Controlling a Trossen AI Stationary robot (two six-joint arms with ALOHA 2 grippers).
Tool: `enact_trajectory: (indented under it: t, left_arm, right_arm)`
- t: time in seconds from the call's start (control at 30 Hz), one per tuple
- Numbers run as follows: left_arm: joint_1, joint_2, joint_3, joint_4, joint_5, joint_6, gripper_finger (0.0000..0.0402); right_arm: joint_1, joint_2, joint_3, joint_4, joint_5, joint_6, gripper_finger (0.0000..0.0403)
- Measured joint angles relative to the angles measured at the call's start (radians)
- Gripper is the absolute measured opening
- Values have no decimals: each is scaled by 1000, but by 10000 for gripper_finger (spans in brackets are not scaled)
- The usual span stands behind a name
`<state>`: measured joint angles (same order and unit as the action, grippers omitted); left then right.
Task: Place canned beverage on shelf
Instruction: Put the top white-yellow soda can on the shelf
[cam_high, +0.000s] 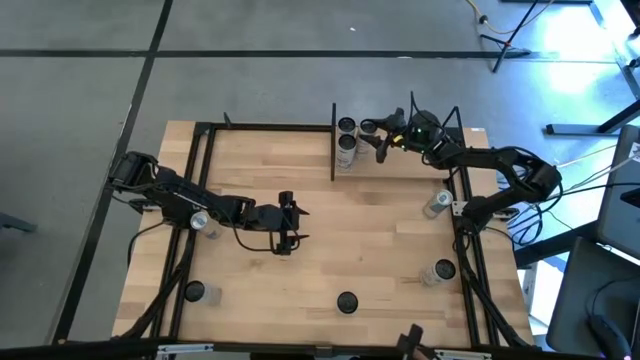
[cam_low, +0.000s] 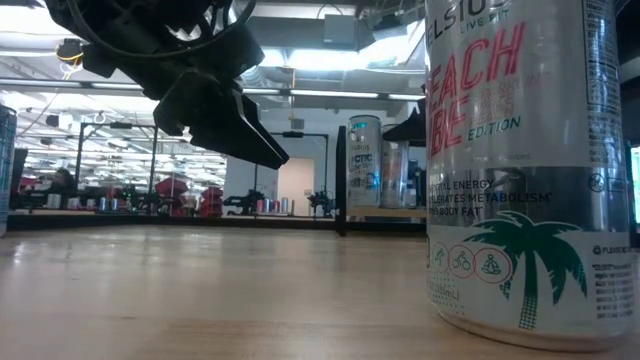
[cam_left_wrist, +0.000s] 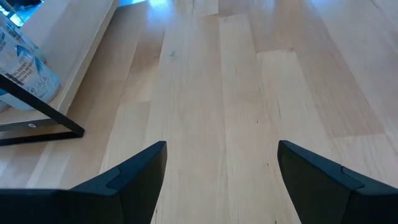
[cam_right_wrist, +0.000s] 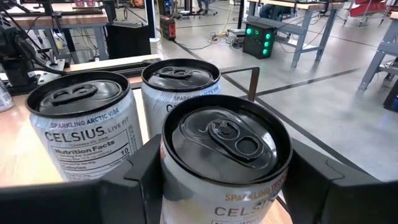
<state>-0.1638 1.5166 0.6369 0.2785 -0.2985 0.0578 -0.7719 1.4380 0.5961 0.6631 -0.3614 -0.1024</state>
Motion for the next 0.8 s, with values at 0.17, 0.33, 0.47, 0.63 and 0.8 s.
enact_trajectory:
  t: [0.17,0.33,0.47,0.63,0.8]
  left_arm:
    - [0,0,0,0,0,0,290]
    - [0,0,0,0,0,0,290]
    - [0,0,0,0,0,0,290]
    - [0,0,0,0,0,-1,290]
    - [0,0,0,0,0,-1,290]
  right_arm:
    - [-1,-5,7,-26,-15,-9,221]
    - [0,-5,84,-190,-17,-42,221]
    - [0,-6,141,-303,-14,-61,221]
    - [-1,-6,156,-343,-16,-91,221]
    - [0,-6,156,-345,-25,-93,247]
